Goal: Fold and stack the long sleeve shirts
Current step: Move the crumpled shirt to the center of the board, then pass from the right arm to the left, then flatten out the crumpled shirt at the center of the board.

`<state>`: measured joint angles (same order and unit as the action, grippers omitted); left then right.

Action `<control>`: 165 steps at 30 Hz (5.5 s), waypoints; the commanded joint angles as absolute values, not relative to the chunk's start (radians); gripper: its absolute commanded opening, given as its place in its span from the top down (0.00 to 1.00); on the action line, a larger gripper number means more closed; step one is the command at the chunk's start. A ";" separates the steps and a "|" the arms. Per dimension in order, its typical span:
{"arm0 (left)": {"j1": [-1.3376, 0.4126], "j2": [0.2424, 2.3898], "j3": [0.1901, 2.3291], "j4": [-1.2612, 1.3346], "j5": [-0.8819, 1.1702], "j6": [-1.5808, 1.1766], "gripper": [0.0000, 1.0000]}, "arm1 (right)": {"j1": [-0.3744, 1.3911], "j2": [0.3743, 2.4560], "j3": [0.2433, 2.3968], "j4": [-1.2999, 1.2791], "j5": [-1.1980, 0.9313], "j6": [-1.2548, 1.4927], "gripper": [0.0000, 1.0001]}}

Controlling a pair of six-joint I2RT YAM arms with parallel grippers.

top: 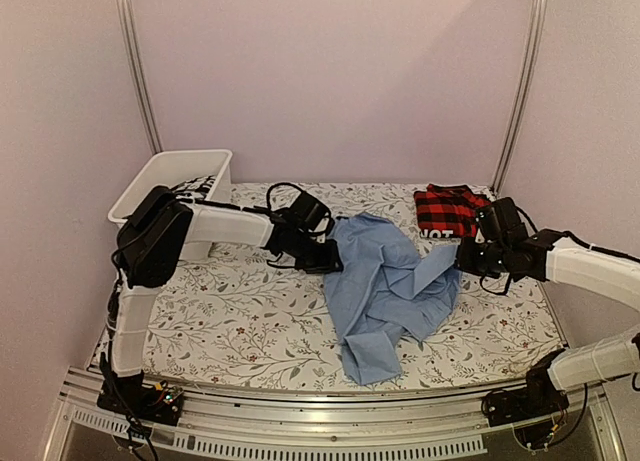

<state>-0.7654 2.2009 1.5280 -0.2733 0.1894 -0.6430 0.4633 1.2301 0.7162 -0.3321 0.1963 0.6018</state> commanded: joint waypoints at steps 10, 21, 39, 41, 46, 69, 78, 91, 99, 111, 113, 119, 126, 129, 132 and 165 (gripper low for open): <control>-0.792 2.342 1.905 -0.402 0.253 -0.593 0.58 | 0.664 1.155 1.096 -0.528 0.087 0.535 1.00; -0.730 1.851 1.470 -0.180 0.374 -0.514 0.42 | 0.743 1.396 1.277 -0.379 -0.063 0.516 1.00; -0.776 1.680 1.256 0.054 0.510 -0.451 0.30 | 0.800 1.654 1.507 -0.282 -0.188 0.561 1.00; -0.776 1.693 1.259 0.055 0.495 -0.459 0.32 | 0.803 1.663 1.512 -0.274 -0.197 0.564 1.00; -0.776 1.719 1.270 0.056 0.453 -0.490 0.45 | 0.808 1.675 1.513 -0.259 -0.199 0.573 1.00; -0.566 1.492 1.228 -0.303 0.080 -0.547 1.00 | 0.661 1.494 1.290 -0.342 0.068 0.470 0.25; -0.374 1.434 1.328 -0.492 0.024 -0.498 1.00 | 0.550 1.398 1.054 -0.321 0.137 0.499 0.16; -0.232 1.470 1.438 -0.597 0.044 -0.444 1.00 | 0.539 1.495 0.845 -0.274 0.085 0.584 0.20; -0.227 1.495 1.476 -0.602 0.075 -0.433 1.00 | 0.657 1.684 0.928 -0.366 0.179 0.605 0.19; -0.220 1.512 1.505 -0.616 0.094 -0.420 1.00 | 0.845 1.480 0.850 -0.554 0.353 0.784 0.15; -0.218 1.517 1.511 -0.618 0.100 -0.419 1.00 | 0.902 1.463 0.834 -0.579 0.373 0.829 0.15; -0.215 1.533 1.527 -0.620 0.115 -0.420 1.00 | 0.988 1.480 0.799 -0.618 0.390 0.915 0.19; -0.214 1.540 1.545 -0.629 0.117 -0.420 1.00 | 0.994 1.577 0.831 -0.624 0.478 0.956 0.26; -0.214 1.540 1.549 -0.633 0.112 -0.418 1.00 | 0.994 1.649 0.874 -0.619 0.505 0.952 0.30; -0.213 1.541 1.552 -0.636 0.112 -0.416 1.00 | 0.994 1.702 0.904 -0.614 0.542 0.959 0.35; -0.039 1.531 1.688 -0.706 0.090 -0.387 1.00 | 0.725 1.458 1.689 -0.912 0.967 0.509 1.00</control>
<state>-0.0883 1.5391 1.6329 -0.6922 0.0925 -0.3927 0.8227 1.4826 1.6402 -1.0149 0.9554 0.7265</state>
